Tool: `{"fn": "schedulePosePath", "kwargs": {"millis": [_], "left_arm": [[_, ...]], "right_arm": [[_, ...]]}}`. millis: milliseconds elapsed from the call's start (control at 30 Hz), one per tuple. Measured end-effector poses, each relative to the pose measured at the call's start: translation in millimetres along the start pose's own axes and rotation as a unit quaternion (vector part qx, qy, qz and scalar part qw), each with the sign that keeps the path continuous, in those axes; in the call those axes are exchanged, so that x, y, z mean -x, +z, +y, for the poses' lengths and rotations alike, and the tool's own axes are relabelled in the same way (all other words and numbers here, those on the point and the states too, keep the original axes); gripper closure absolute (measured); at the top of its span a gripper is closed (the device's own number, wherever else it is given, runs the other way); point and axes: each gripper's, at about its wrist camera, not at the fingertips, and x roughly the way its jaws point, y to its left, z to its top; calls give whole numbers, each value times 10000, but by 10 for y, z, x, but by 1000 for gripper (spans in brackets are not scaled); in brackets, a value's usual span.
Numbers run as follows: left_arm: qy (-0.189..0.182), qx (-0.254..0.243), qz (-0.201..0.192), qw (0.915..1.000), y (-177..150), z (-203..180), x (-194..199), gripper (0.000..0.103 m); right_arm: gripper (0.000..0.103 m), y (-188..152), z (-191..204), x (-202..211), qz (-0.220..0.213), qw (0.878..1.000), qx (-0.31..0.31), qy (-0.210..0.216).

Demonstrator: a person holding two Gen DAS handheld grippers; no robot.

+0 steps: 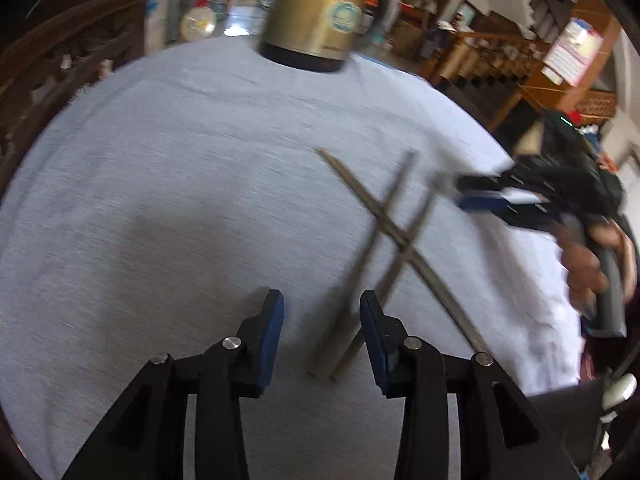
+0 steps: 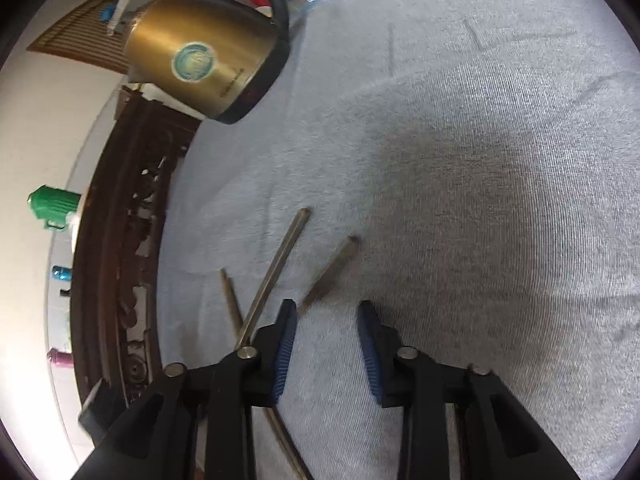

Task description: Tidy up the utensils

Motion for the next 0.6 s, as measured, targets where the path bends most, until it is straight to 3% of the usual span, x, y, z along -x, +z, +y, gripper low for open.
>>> {"fn": "schedulePosePath", "kwargs": {"millis": [67,133,300,433,567,600], "left_arm": [[-497,-98,243,9984,-108,-165,-6,63],[-636,-338,377,9967,-204,-311,-7,63],[-221,-360,136,9990,-135,-185,201,63],[94,-79,-190,9997,171,0,391,63],[427,-118,-396,9982,513,-44,389,62],[453,-127,-395,9981,594,-78,357,62]], "right_arm": [[72,44,40,-18,-24,10000,-19,-69],[72,80,95,-53,-39,9997,73,-210],[73,175,253,-124,-1,9982,263,-547],[71,217,455,-259,-49,9950,578,-811],[72,248,667,-375,-127,9874,943,-1262],[77,237,728,-399,-145,9821,1188,-1457]]}}
